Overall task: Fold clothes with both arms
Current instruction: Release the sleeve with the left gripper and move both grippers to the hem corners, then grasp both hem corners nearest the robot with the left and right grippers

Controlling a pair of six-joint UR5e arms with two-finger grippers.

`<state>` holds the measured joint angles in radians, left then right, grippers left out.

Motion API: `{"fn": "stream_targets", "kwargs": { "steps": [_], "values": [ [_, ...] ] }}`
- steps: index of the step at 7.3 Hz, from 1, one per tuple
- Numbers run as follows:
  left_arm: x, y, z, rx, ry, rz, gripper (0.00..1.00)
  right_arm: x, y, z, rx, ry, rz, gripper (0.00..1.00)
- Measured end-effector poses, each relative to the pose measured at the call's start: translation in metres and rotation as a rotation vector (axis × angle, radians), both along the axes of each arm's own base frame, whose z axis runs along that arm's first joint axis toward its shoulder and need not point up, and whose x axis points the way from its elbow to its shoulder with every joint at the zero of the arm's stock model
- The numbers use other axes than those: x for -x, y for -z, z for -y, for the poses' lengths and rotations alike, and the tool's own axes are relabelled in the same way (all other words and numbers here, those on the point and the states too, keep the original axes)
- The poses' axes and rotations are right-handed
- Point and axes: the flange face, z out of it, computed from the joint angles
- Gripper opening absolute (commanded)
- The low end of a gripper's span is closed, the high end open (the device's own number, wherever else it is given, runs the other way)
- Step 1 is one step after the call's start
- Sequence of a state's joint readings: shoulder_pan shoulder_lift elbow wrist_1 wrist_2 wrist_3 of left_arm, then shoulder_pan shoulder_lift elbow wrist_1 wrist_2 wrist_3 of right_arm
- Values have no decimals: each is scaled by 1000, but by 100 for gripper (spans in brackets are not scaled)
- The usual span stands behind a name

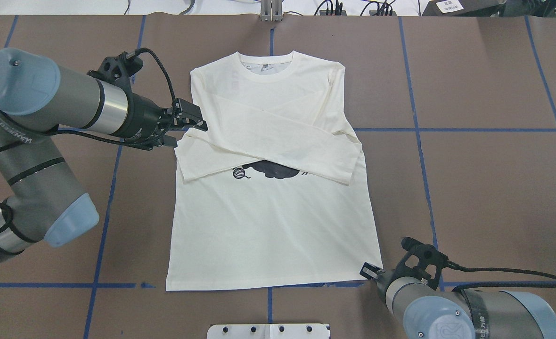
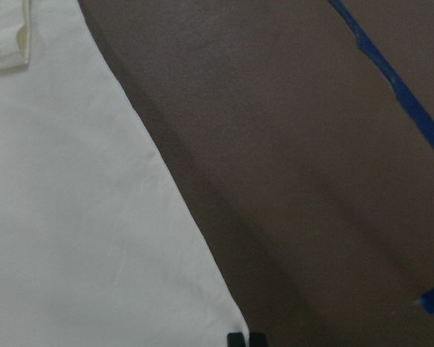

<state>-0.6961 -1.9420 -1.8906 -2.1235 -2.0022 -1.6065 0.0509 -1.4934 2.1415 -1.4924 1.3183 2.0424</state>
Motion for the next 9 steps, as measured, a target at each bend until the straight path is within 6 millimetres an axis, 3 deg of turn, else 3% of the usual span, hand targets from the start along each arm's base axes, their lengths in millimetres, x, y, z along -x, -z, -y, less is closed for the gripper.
{"fn": "stream_targets", "kwargs": {
  "steps": [2, 4, 5, 8, 9],
  "values": [
    [-39, -47, -89, 79, 43, 127, 79, -10, 22, -1, -2, 4, 50, 0],
    [-84, -82, -162, 159, 12, 289, 75, -13, 31, -1, -2, 6, 68, 0],
    [-95, -90, -183, 186, -3, 332, 74, -12, 32, -1, -2, 7, 71, 0],
    [-109, -99, -215, 250, -25, 400, 66, -12, 32, -1, -2, 7, 72, 0],
    [-114, -102, -222, 261, -32, 410, 57, -13, 32, -1, -2, 7, 71, 0]
  ]
}}
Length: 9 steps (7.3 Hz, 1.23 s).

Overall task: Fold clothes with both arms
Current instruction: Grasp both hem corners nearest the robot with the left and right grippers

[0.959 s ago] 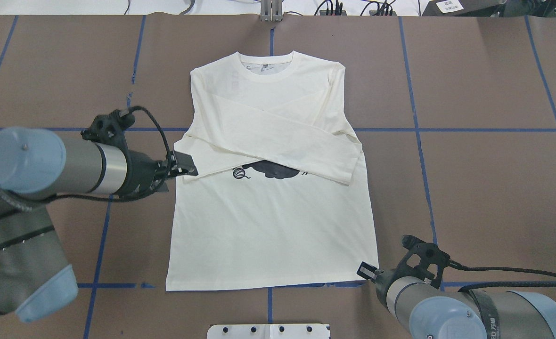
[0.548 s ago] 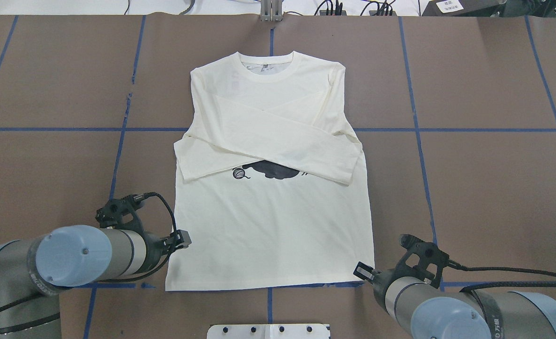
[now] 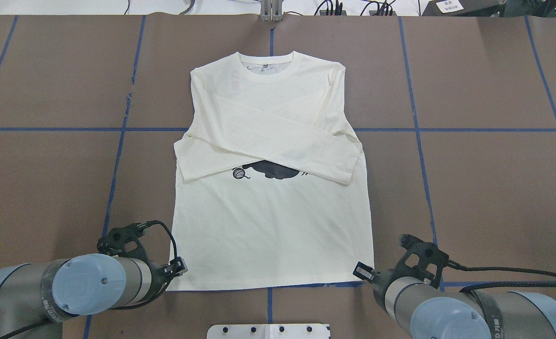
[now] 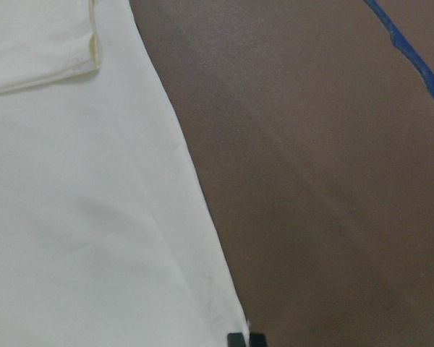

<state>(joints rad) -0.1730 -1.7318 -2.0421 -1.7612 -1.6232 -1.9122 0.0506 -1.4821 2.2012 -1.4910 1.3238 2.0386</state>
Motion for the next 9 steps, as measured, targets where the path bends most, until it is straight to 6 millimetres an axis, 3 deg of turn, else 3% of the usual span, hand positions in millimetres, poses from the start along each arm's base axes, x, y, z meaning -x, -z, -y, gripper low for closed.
{"fn": "stream_targets", "kwargs": {
  "steps": [1, 3, 6, 7, 9],
  "values": [
    [-4, -3, -6, 6, -9, 7, 29, 0, -1, 0, 0, 0, -1, 0],
    [-8, -4, -10, 10, -15, 10, 0, -1, -1, 1, 0, -3, -2, 0],
    [-5, 2, -13, 28, -34, -5, 0, -4, 0, 1, 0, -3, 1, 0],
    [4, 12, -17, 42, -45, -30, 0, -9, 6, -4, 5, 9, 15, 0],
    [34, 37, -29, 57, -65, -87, 0, -31, 18, -33, 21, 84, 45, 0]
  ]
}}
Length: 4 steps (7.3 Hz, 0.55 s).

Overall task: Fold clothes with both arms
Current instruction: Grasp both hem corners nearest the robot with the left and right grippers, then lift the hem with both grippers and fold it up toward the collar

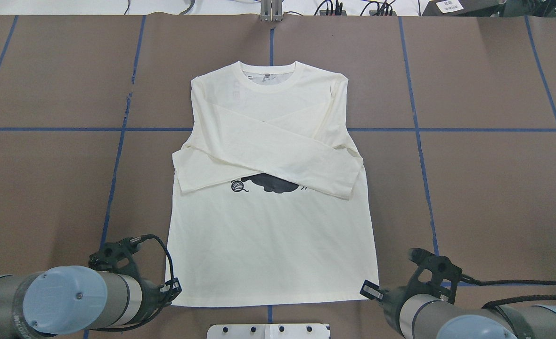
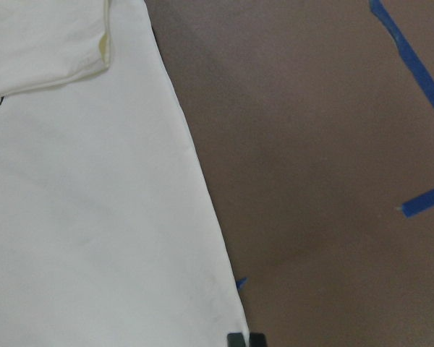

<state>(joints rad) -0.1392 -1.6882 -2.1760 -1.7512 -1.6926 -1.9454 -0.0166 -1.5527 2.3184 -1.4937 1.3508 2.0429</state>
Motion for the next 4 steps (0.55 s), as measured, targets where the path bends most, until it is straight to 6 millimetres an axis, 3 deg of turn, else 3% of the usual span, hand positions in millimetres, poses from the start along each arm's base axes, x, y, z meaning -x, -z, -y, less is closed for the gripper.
{"fn": "stream_targets", "kwargs": {
  "steps": [1, 2, 3, 4],
  "values": [
    [10, 7, -3, 1, -8, -16, 0, -10, 3, -8, 2, 20, 7, 0],
    [19, 16, -3, -3, -11, -37, 0, -18, 5, -2, 1, 8, 12, 0],
    [29, 28, 5, -13, 1, -64, 0, -26, 7, 15, -4, -29, 16, 0],
    [38, 40, 26, -42, 32, -91, 0, -30, 14, 40, -27, -65, 23, 0]
  ]
}}
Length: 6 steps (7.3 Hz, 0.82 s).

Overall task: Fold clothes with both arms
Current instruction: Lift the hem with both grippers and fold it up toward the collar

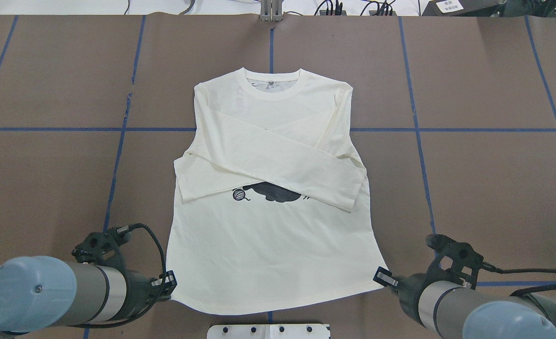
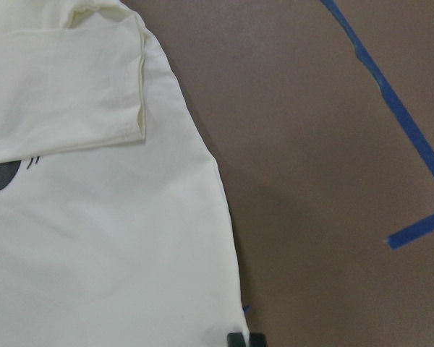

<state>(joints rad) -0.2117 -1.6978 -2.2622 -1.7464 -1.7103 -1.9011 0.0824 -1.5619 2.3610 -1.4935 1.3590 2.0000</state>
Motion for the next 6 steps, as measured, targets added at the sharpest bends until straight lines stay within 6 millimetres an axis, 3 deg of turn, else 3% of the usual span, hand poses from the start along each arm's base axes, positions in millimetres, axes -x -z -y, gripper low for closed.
{"fn": "stream_targets", "kwargs": {
  "steps": [2, 4, 6],
  "values": [
    [-3, 14, 71, -108, 66, -2, 0, 9, 13, 71, -62, -9, -12, 0],
    [-21, -1, 154, -182, 120, 81, 0, 17, 19, 172, -67, 7, -42, 0],
    [-4, -19, 245, -233, 197, 159, 0, 26, 2, 278, -66, 5, -131, 0]
  ]
}}
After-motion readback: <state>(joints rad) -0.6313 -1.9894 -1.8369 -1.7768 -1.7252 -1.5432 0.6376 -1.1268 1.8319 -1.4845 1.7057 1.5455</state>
